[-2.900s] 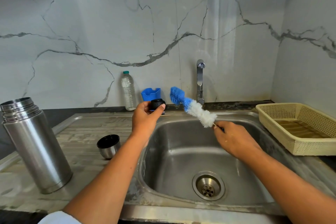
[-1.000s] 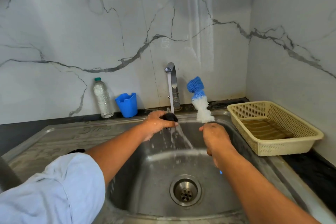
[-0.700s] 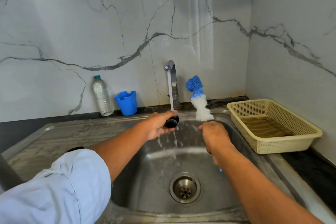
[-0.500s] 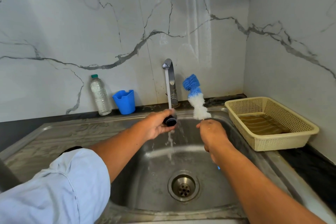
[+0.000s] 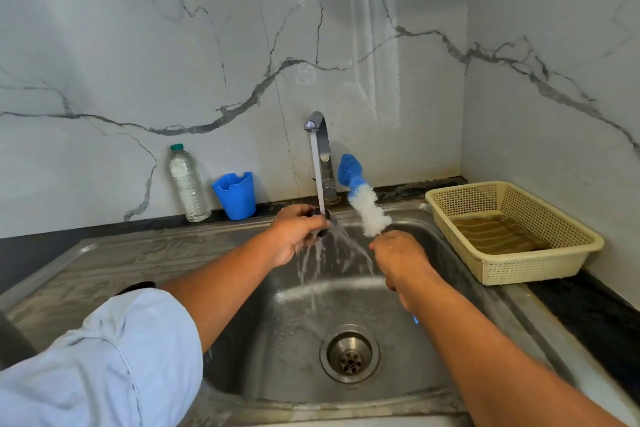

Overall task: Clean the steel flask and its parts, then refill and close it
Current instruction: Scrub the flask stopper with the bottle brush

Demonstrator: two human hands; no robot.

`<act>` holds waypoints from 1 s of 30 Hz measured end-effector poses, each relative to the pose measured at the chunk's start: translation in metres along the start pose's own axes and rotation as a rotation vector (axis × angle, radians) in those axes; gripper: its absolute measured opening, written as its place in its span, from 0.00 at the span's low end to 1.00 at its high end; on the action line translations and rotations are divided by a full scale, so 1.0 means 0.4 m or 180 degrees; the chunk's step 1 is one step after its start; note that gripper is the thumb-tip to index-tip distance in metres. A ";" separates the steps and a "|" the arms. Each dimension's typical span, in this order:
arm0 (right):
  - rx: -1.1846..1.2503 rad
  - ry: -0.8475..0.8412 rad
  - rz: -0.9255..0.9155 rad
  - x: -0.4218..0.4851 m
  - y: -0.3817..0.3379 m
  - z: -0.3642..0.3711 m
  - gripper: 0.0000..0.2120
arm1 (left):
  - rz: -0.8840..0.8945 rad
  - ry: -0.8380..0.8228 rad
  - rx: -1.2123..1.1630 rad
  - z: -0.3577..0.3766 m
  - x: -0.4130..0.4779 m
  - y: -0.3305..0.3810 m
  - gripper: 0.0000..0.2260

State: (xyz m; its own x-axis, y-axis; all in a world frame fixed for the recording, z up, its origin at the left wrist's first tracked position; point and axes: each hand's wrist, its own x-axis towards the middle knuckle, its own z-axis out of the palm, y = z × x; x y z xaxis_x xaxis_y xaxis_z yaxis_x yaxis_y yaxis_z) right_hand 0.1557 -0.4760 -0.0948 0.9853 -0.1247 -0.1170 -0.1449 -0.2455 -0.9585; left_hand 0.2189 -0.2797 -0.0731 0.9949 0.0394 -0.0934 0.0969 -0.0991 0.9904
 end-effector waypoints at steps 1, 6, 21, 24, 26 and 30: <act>-0.0088 -0.0035 0.0084 0.001 -0.003 -0.002 0.08 | 0.0060 0.0006 0.0071 -0.002 0.002 -0.004 0.18; -0.0383 -0.0049 0.0045 -0.002 -0.005 -0.005 0.08 | 0.0434 -0.0014 0.0786 -0.014 0.021 -0.021 0.28; -0.0766 0.0073 0.0005 0.001 -0.004 0.001 0.12 | 0.0419 0.0098 0.2032 -0.022 0.105 0.073 0.35; -0.0750 0.0126 0.0021 0.007 -0.005 -0.001 0.12 | 0.0419 0.0078 0.1962 -0.009 0.124 0.101 0.36; -0.0760 0.0130 0.0028 0.006 -0.006 0.000 0.11 | 0.0423 0.0073 0.1896 -0.001 0.128 0.114 0.31; -0.0731 0.0171 -0.0034 0.001 -0.004 0.000 0.12 | 0.0344 0.0095 0.1763 0.005 0.147 0.123 0.26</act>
State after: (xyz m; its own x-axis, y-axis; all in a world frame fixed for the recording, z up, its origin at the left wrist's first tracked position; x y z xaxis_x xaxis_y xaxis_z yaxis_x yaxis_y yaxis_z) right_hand 0.1564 -0.4757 -0.0932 0.9815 -0.1705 -0.0873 -0.1575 -0.4586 -0.8746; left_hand 0.2824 -0.2844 -0.0302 0.9995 0.0274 0.0165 0.0037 -0.6110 0.7917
